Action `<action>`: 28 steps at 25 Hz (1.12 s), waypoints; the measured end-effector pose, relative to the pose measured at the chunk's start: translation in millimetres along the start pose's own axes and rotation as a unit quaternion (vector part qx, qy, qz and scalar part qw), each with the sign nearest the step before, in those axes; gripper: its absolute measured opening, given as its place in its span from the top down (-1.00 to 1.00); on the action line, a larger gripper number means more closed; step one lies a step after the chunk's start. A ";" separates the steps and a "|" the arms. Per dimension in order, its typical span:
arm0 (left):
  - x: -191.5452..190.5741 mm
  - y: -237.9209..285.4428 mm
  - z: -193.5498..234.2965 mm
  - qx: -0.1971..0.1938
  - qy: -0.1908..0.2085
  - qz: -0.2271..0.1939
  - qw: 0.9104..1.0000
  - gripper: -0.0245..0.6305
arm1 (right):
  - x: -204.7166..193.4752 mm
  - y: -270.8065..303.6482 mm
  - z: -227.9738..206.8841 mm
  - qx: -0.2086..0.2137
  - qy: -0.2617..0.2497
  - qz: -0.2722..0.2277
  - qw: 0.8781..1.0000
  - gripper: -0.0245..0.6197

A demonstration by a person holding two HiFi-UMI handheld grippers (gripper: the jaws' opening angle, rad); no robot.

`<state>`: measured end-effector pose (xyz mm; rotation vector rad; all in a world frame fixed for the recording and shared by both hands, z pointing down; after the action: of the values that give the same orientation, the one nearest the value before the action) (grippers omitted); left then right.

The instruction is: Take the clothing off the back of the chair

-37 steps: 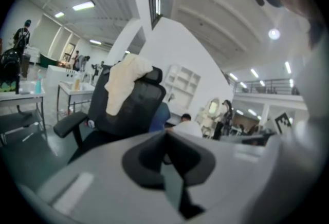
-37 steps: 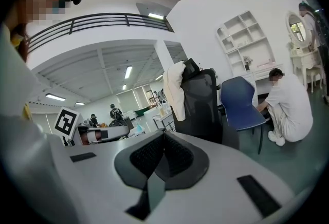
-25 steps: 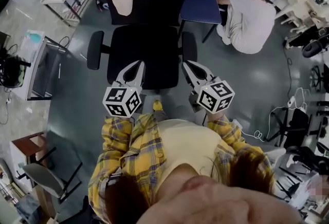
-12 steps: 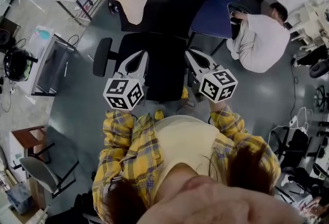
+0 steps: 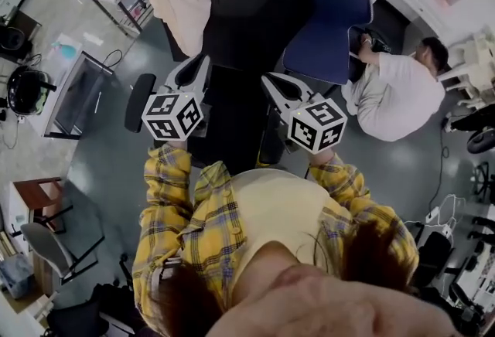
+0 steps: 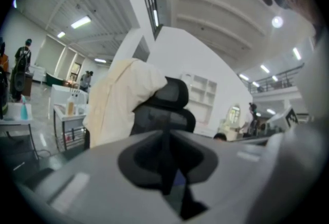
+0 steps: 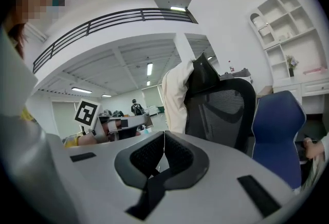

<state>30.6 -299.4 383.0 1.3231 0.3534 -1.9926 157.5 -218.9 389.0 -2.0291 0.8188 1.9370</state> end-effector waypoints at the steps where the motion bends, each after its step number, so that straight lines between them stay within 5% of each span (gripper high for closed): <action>1: 5.5 9.2 -1.0 0.005 0.001 -0.005 1.000 0.78 | 3.5 1.1 -7.7 0.007 -0.003 0.000 1.000 0.88; 15: 103.4 94.3 10.0 0.072 0.047 -0.067 0.994 0.36 | 18.5 37.2 -57.1 0.084 -0.007 -0.001 0.996 0.88; 28: 162.8 142.2 37.1 0.122 0.032 -0.100 0.987 -0.20 | 15.1 56.8 -59.3 0.109 -0.008 0.004 0.994 0.88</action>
<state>65.8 -488.0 276.6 1.5590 0.2888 -2.2205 177.4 -299.9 393.0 -1.8835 0.9899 1.7772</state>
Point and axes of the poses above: the fingertips, and each gripper's own axes: y forward along the fingers, z to its left, x out of its top, the point moved 1 cm from there along -y, backward along the fingers, and after that the axes turned 11 degrees about -y, right-handed, at the moved point
